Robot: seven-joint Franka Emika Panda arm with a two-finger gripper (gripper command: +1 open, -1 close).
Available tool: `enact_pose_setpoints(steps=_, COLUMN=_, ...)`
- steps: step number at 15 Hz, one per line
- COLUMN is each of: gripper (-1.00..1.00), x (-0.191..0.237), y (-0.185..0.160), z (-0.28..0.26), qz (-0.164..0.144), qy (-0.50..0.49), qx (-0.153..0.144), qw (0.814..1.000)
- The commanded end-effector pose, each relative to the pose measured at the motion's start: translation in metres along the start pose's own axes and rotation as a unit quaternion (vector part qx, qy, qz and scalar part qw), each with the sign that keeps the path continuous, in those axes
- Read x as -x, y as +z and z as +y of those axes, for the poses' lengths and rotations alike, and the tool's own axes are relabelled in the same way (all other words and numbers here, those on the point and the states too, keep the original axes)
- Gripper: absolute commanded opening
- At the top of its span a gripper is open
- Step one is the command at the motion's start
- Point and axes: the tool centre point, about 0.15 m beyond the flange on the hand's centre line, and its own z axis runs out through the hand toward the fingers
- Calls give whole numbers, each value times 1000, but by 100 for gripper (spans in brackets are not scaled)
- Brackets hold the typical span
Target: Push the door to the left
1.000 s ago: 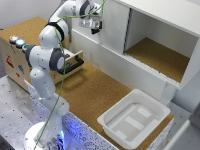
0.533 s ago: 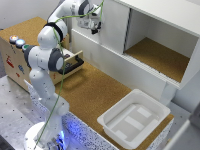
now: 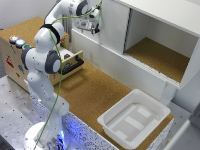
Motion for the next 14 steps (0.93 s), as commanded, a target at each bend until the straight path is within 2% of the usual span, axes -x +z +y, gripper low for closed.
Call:
enact_pose_setpoints(steps=1, gripper=100, x=65, y=28, z=-3, qz=-2, qy=-22, qx=-38, qw=999)
enact_pose_setpoints(steps=4, gripper=100, x=83, y=37, z=-16, qz=-23, qy=-25, qx=-44, qw=998)
enact_pose_setpoints(steps=10, gripper=100, x=97, y=57, z=-56, qz=-59, qy=0, qx=-18, qw=998)
enact_pose_setpoints(steps=12, gripper=100, x=106, y=75, z=-54, qz=-85, qy=63, qx=-9, qw=994)
enact_pose_setpoints(steps=14, gripper=100, x=117, y=87, z=-51, qz=-95, qy=115, qx=-13, qw=989)
